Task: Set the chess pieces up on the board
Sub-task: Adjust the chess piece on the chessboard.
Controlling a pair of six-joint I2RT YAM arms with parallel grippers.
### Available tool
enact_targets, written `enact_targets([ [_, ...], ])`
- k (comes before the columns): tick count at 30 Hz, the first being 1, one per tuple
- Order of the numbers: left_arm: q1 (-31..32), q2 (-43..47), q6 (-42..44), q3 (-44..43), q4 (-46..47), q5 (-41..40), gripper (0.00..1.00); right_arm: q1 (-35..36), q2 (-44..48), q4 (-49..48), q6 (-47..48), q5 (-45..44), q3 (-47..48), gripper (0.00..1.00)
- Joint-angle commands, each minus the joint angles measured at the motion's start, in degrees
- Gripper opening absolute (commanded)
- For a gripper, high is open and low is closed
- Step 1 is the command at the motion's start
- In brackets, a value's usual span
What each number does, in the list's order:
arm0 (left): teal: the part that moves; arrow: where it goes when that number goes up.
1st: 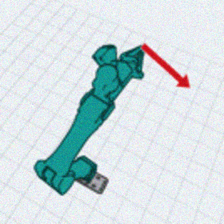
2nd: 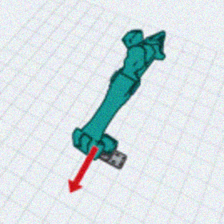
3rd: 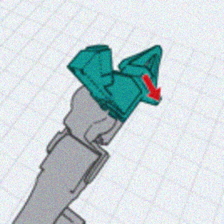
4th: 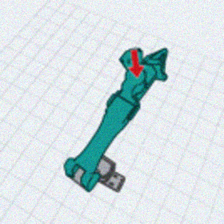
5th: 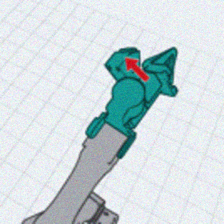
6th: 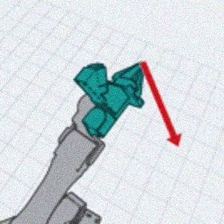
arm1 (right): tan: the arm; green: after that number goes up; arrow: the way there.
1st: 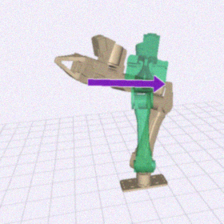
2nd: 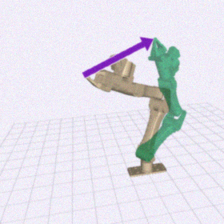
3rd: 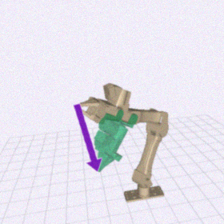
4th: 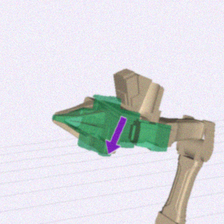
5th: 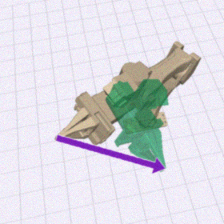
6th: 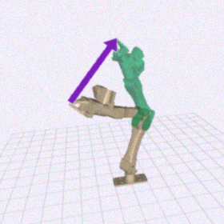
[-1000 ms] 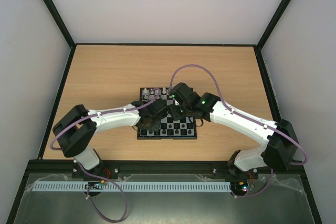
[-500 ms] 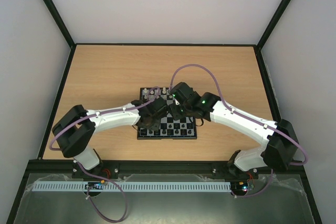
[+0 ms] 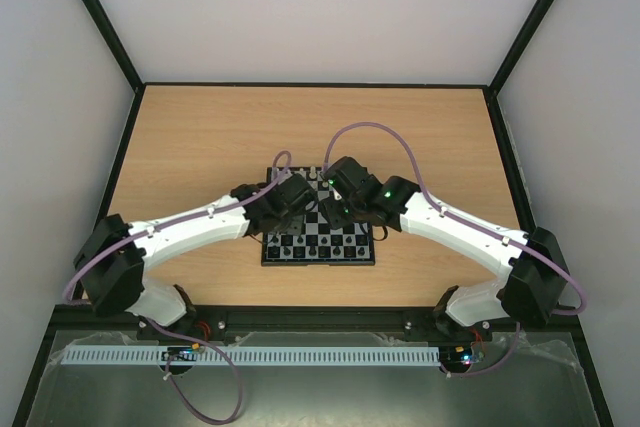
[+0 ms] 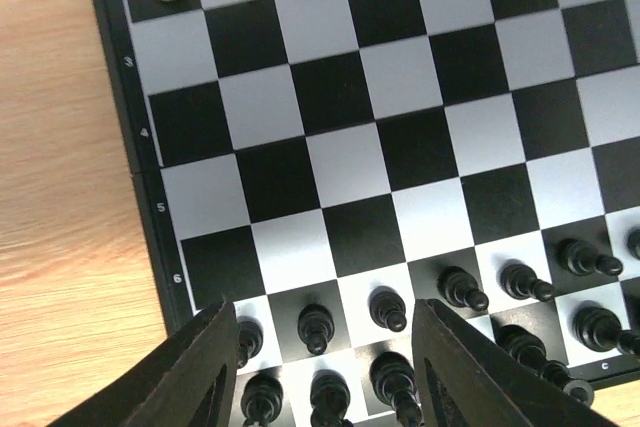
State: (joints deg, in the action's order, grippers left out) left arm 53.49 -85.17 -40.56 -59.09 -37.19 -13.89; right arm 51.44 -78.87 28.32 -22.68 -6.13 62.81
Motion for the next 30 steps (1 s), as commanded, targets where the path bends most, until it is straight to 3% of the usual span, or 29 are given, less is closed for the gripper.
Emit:
enact_targets([
  [1,0.4,4.0,-0.7,-1.1,-1.9,-4.2,0.52,0.0,-0.4,1.0,-0.3,-1.5,-0.5,0.45],
  [6,0.3,8.5,-0.2,-0.2,-0.2,-7.6,0.58,0.0,-0.5,1.3,-0.4,-3.1,0.2,0.66],
  [10,-0.1,10.6,1.8,-0.6,1.7,-9.9,0.69,0.0,-0.7,1.5,-0.4,-4.4,1.0,0.77],
  [11,-0.3,10.8,2.4,-0.4,2.3,-10.1,0.70,-0.1,-0.7,1.5,-0.4,-4.4,1.1,0.75],
  [15,-1.6,11.6,3.4,1.2,3.9,-9.0,0.71,0.0,-0.9,2.5,-0.8,-2.1,1.1,0.52],
  [19,-2.7,13.6,2.8,4.0,5.2,-8.2,0.80,1.7,-0.8,3.0,-1.5,2.6,-1.0,0.50],
  [22,-3.1,15.9,2.1,6.4,6.2,-7.5,0.99,5.4,-1.5,4.1,-2.8,1.6,-2.0,0.50],
  [30,-3.7,22.4,0.8,10.2,6.1,-9.1,0.99,11.0,-6.3,6.0,-5.9,0.1,-2.6,0.40],
])
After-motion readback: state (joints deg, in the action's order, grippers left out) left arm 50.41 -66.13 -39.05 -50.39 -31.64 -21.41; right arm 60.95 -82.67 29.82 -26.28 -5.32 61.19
